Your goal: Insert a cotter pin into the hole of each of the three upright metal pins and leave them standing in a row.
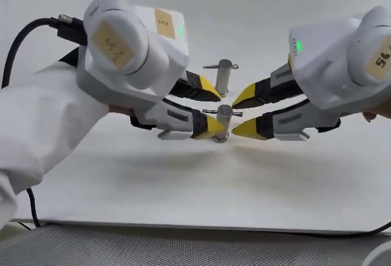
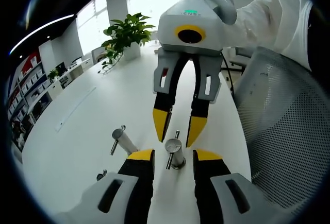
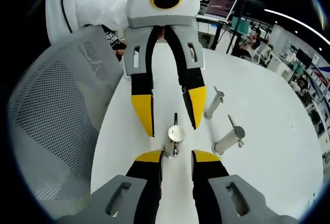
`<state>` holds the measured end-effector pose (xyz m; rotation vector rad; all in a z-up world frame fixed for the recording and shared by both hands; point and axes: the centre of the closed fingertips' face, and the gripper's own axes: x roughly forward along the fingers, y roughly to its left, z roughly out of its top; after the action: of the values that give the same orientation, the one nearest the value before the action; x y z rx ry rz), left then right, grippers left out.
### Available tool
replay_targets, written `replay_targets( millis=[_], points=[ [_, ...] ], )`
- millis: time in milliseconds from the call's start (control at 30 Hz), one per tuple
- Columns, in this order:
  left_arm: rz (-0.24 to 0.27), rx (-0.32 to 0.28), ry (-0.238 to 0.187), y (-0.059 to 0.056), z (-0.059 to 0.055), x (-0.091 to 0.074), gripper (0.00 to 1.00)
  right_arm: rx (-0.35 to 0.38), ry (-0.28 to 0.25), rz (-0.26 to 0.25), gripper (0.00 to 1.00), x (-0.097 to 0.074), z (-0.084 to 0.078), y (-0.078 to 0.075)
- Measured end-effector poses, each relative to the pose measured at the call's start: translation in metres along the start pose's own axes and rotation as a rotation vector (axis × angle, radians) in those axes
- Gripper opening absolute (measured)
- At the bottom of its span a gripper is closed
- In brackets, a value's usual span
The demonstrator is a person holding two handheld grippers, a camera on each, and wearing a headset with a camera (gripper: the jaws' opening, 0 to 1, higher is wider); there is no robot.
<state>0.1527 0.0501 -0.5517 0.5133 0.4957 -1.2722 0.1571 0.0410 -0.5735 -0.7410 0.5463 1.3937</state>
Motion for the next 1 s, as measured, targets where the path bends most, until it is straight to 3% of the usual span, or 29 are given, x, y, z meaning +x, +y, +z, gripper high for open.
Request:
replay_targets(
  millis=[100, 167, 267, 367, 533, 567, 667, 800, 1000],
  points=[
    [-0.034, -0.036, -0.062, -0.009, 0.002, -0.005, 0.39, 0.069, -0.04, -0.008, 0.17, -0.003, 0.004, 0.0],
    [-0.068, -0.095, -0.095, -0.02, 0.002, -0.008, 0.49, 0.099, -0.062, -0.008, 0.18, -0.003, 0.005, -0.001],
    [-0.052, -0.115, -0.106, -0.024, -0.006, -0.012, 0.66, 0.151, -0.109, -0.002, 0.19, -0.004, 0.013, 0.0],
    [-0.047, -0.146, -0.097, -0.028, -0.018, -0.016, 0.82, 0.169, -0.121, -0.002, 0.19, -0.003, 0.016, 0.001],
    [-0.045, -0.234, -0.112, -0.035, -0.029, -0.027, 0.95, 0.17, -0.111, 0.007, 0.2, 0.003, 0.015, 0.005],
    [-0.03, -0.292, -0.139, -0.033, -0.029, -0.029, 0.98, 0.171, -0.109, 0.011, 0.2, 0.005, 0.016, 0.006],
    [-0.02, -0.389, -0.193, -0.029, -0.029, -0.036, 0.99, 0.174, -0.105, 0.016, 0.2, 0.007, 0.016, 0.007],
    [0.014, -0.367, -0.167, -0.025, -0.039, -0.042, 0.99, 0.183, -0.098, 0.008, 0.2, 0.01, 0.016, 0.004],
    [0.018, -0.367, -0.144, -0.031, -0.044, -0.044, 0.99, 0.209, -0.107, 0.016, 0.15, 0.014, 0.017, 0.001]
  ],
)
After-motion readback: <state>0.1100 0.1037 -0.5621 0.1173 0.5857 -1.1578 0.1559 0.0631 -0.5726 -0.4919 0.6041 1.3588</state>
